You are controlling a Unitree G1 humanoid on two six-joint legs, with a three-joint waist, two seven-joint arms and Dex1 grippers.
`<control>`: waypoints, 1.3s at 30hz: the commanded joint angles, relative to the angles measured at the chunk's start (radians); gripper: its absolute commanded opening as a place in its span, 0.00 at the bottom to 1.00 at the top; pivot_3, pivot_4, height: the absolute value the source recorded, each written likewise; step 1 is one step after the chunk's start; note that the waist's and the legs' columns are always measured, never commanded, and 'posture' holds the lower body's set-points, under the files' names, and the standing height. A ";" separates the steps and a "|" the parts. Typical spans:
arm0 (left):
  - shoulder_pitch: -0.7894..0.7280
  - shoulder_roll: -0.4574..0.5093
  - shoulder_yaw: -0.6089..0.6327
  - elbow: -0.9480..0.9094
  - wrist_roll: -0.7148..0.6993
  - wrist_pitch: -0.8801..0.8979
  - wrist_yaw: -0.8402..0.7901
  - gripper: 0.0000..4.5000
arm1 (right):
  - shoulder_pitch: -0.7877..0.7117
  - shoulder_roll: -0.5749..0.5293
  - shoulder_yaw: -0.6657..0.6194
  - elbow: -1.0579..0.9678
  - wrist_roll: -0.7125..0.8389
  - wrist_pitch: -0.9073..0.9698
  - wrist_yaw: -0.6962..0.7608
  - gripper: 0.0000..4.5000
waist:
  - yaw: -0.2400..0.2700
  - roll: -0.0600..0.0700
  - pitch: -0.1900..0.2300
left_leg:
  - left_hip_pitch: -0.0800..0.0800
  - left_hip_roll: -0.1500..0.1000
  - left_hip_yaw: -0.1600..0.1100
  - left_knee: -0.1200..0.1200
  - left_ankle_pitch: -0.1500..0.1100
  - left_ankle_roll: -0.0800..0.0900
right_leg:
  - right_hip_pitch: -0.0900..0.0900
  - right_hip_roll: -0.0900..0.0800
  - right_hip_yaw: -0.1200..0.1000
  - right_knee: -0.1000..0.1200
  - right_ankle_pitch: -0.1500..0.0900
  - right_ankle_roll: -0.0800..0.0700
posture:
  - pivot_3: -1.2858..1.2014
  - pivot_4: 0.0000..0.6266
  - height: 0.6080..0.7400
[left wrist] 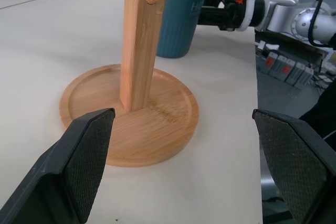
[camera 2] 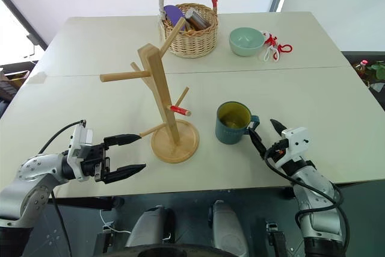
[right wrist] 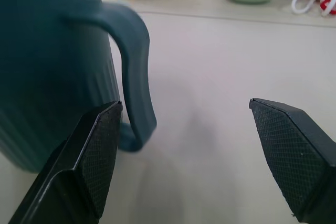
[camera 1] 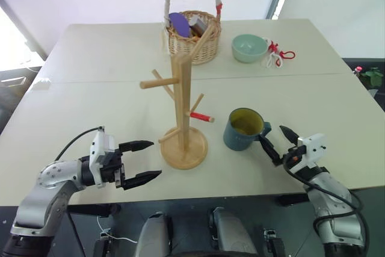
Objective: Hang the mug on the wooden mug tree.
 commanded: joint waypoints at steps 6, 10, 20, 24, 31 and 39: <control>0.001 -0.001 0.016 -0.022 -0.006 -0.021 0.011 1.00 | -0.045 0.006 0.015 0.049 -0.007 -0.020 0.007 0.89 | -0.001 0.000 0.000 | 0.000 0.000 0.000 0.000 0.000 0.000 | 0.000 0.000 0.000 0.000 0.000 0.000 | 0.52 0.24 1.00; 0.001 -0.001 0.018 -0.020 -0.002 -0.029 0.016 1.00 | -0.065 0.013 0.025 0.074 0.006 -0.026 0.029 0.60 | -0.001 0.000 0.000 | 0.000 0.000 0.000 0.000 0.000 0.000 | 0.000 0.000 0.000 0.001 0.000 0.000 | 0.52 0.24 1.00; -0.022 -0.004 0.029 -0.006 -0.023 -0.021 0.028 1.00 | -0.055 -0.032 0.061 -0.044 -0.015 -0.017 0.071 0.01 | 0.001 0.000 0.000 | 0.000 0.000 0.000 0.001 0.000 0.000 | 0.000 0.000 0.000 0.001 0.000 0.000 | 0.52 0.24 1.00; -0.063 0.003 0.061 0.004 -0.094 0.024 0.018 1.00 | -0.023 -0.136 0.091 -0.239 -0.006 0.043 0.133 0.01 | 0.000 0.000 0.000 | 0.000 -0.001 0.000 0.002 0.000 0.000 | 0.000 0.000 0.000 0.002 0.000 0.000 | 0.52 0.24 1.00; -0.168 0.018 0.109 0.038 -0.192 0.092 -0.011 1.00 | -0.008 -0.290 0.097 -0.487 0.036 0.158 0.211 0.01 | 0.001 0.000 0.000 | 0.000 -0.001 0.000 0.007 0.000 0.000 | 0.001 0.001 -0.001 0.007 0.000 0.000 | 0.52 0.24 1.00; -0.251 0.101 0.115 0.064 -0.274 0.191 -0.136 1.00 | -0.100 -0.373 0.090 -0.658 0.077 0.263 0.215 0.01 | -0.002 -0.001 0.000 | 0.000 -0.001 0.000 0.013 0.000 0.000 | 0.001 0.001 -0.001 0.010 0.000 0.000 | 0.52 0.24 1.00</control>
